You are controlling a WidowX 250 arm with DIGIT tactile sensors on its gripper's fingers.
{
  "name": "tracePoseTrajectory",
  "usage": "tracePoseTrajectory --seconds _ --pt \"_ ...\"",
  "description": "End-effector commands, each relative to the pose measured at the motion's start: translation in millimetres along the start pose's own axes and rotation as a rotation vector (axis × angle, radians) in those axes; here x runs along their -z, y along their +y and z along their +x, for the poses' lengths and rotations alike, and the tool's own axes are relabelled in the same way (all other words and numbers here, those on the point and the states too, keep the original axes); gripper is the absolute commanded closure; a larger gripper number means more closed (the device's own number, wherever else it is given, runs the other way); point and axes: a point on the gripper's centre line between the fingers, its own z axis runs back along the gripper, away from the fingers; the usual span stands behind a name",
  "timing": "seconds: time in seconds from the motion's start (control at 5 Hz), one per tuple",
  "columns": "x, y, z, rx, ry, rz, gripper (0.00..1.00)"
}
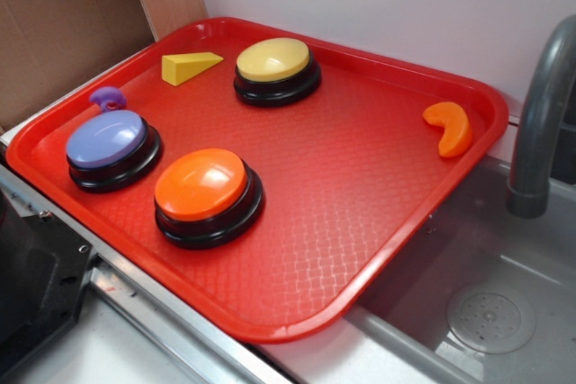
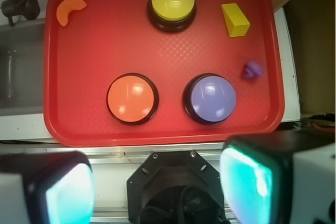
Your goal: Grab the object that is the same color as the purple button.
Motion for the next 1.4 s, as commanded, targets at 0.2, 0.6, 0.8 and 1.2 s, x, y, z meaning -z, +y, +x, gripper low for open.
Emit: tracePoseTrajectory --seconds 0.2,0.6,0.8,1.2 --pt "16.6 14.6 25.5 -0.163 0.009 0.038 0.00" --pt "52.5 56.0 46.4 -0.507 -0.028 0.038 0.00" --pt "79.0 83.8 58.1 -0.701 -0.038 0.081 0.00" --pt "139.5 146.2 69.0 -1.065 -0.047 0.191 0.00"
